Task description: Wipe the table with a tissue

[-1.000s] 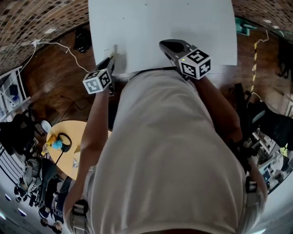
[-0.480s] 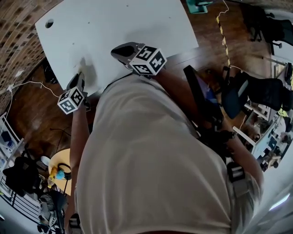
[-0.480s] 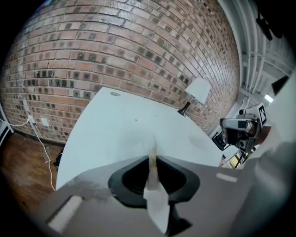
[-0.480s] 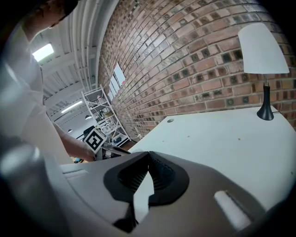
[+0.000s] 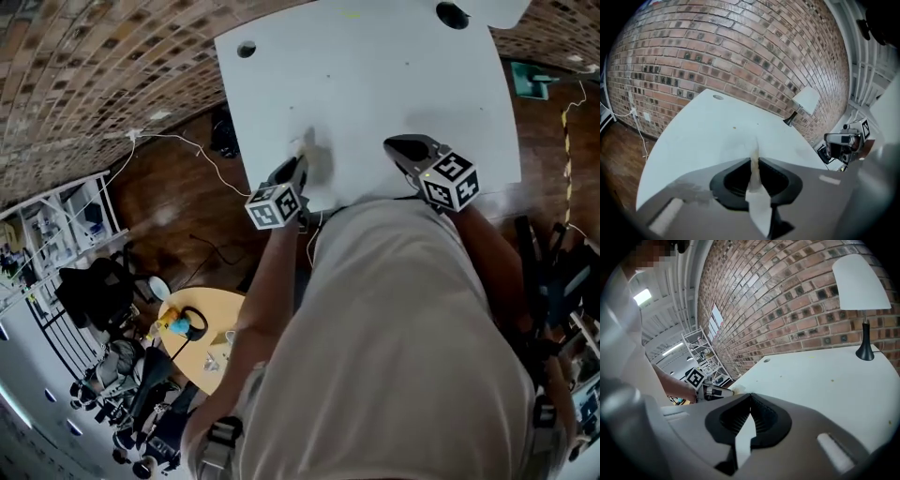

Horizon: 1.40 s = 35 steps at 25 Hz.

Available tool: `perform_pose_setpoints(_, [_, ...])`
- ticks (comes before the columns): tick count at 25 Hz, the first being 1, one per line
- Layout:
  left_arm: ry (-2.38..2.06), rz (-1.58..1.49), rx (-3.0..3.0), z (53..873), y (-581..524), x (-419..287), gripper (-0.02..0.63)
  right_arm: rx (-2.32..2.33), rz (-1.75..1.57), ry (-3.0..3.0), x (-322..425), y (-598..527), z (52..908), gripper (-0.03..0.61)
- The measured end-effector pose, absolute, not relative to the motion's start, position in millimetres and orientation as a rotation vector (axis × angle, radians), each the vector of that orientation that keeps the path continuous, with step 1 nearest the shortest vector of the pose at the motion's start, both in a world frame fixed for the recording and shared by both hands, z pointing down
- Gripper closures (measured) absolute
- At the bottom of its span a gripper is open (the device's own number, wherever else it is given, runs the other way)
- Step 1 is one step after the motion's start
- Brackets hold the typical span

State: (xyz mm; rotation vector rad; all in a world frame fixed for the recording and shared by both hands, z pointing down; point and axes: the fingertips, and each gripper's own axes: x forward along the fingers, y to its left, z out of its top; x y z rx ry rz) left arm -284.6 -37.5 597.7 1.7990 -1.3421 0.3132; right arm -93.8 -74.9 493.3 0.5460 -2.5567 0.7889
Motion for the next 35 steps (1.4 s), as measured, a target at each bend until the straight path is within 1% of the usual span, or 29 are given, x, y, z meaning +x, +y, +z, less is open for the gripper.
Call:
perform_pose_setpoints(6, [-1.458, 0.334, 1.746, 594.8, -65.3, -320.7, 0.557, 0.501, 0.724, -2.567, -88.3, -74.3, 499.4, 0.569])
perform_pose_setpoints(10, [-1.519, 0.452, 1.756, 599.3, -90.5, -336.9, 0.557, 0.526, 0.745, -2.559, -77.1, -70.1, 501.2, 0.569])
perform_pose_setpoints(17, [-1.616, 0.379, 1.671, 600.8, -148.0, -361.4, 0.557, 0.614, 0.763, -2.566, -54.3, -83.7, 497.6, 0.569])
perform_pose_setpoints(23, [-1.57, 0.503, 1.687, 610.4, -163.6, -358.2, 0.557, 0.659, 0.801, -2.546, -37.1, -82.6, 499.4, 0.57])
perform_pose_setpoints(31, [-1.53, 0.562, 1.691, 611.8, -165.4, -352.8, 0.56, 0.664, 0.817, -2.544, -31.4, -83.1, 502.2, 0.569])
perform_pose_setpoints(35, [-1.499, 0.674, 1.747, 612.3, -165.6, -341.0, 0.56, 0.646, 0.814, -2.547, -33.8, -86.1, 502.1, 0.569])
